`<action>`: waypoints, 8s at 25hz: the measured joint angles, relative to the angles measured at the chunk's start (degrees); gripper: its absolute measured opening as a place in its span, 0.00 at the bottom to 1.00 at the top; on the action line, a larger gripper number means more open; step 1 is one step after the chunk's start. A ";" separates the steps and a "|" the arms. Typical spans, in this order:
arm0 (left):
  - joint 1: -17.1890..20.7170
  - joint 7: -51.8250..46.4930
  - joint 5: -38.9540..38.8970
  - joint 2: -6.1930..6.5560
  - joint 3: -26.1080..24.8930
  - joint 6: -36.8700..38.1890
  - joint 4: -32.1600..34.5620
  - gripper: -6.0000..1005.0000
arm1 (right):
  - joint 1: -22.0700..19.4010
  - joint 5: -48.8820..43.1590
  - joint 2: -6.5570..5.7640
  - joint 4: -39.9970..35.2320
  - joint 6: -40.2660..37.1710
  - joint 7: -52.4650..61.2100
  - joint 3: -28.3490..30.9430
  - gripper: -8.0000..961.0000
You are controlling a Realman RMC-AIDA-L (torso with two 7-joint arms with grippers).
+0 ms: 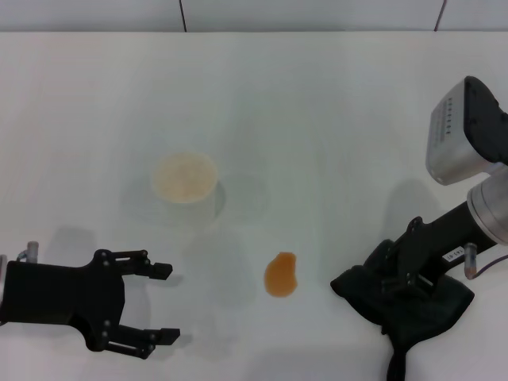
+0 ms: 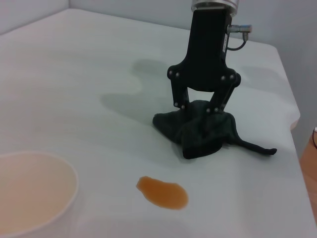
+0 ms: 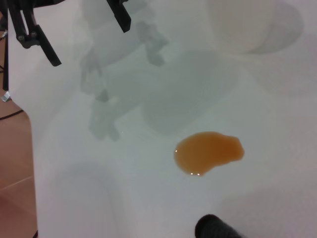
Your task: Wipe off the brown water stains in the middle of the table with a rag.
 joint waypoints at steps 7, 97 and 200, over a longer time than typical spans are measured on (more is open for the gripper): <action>0.38 0.01 -0.04 0.00 0.00 -0.08 -0.03 0.88 | 0.10 -0.29 0.01 0.15 1.55 0.29 -1.61 0.25; 5.16 7.29 -5.88 0.25 -2.04 1.00 0.14 0.88 | 18.79 23.99 0.47 18.18 20.91 -16.32 -28.23 0.09; 1.10 9.59 -6.98 0.58 -5.01 -2.52 -4.94 0.88 | 8.80 15.10 -1.76 21.21 -8.76 -36.60 31.59 0.70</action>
